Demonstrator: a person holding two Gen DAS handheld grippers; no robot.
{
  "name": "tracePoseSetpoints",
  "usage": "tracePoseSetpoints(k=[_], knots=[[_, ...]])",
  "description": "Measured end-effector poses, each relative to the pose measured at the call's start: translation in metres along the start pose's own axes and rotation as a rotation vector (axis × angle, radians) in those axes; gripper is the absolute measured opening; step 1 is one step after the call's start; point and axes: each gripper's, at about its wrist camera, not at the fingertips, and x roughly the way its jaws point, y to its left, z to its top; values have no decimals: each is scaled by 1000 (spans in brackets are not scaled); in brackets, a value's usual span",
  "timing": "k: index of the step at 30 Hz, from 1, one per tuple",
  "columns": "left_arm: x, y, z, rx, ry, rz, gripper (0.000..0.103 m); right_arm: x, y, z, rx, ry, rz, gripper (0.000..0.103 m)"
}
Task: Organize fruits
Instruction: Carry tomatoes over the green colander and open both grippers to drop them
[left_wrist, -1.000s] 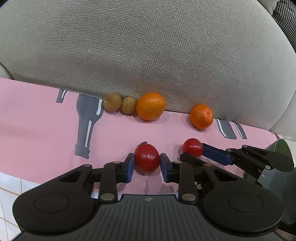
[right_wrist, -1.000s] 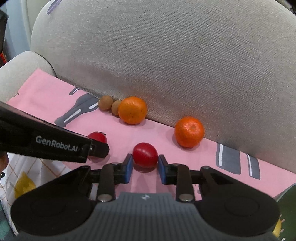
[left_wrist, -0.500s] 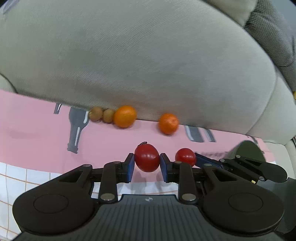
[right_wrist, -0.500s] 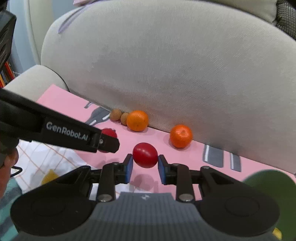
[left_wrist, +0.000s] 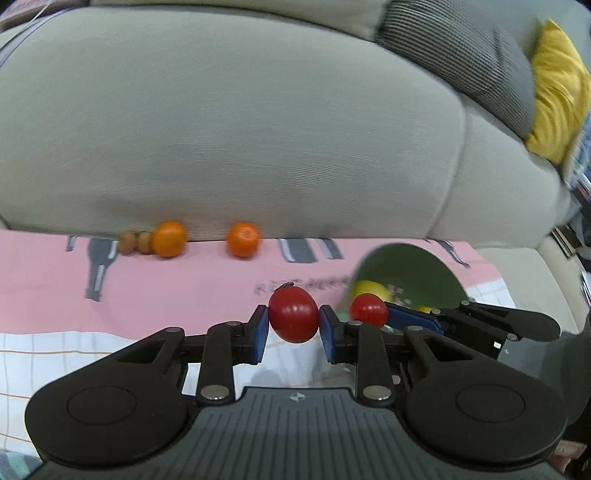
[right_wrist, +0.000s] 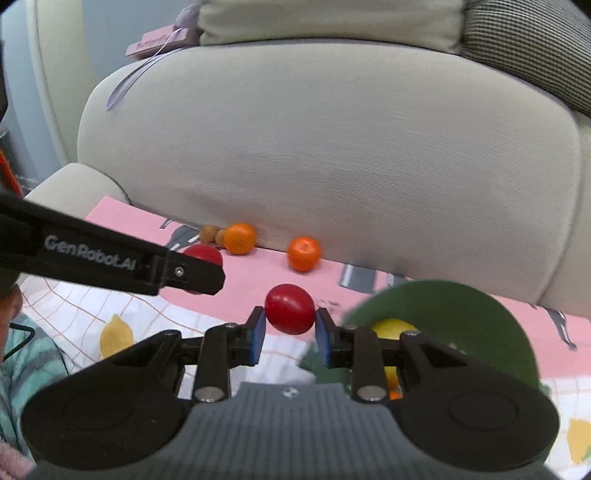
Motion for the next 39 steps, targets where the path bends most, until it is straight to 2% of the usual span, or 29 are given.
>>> tracePoseSetpoints(k=[10, 17, 25, 29, 39], knots=[[3, -67, -8, 143, 14, -54, 33, -44, -50, -33, 93, 21, -82, 26], [25, -108, -17, 285, 92, -104, 32, -52, -76, -52, 148, 96, -76, 26], [53, -122, -28, 407, 209, -68, 32, -40, -91, -65, 213, 201, -16, 26], [64, -122, -29, 437, 252, -52, 32, -31, -94, -68, 237, 248, 14, 26], [87, -120, -22, 496, 316, -18, 32, -8, -93, -58, 168, 340, 57, 26]])
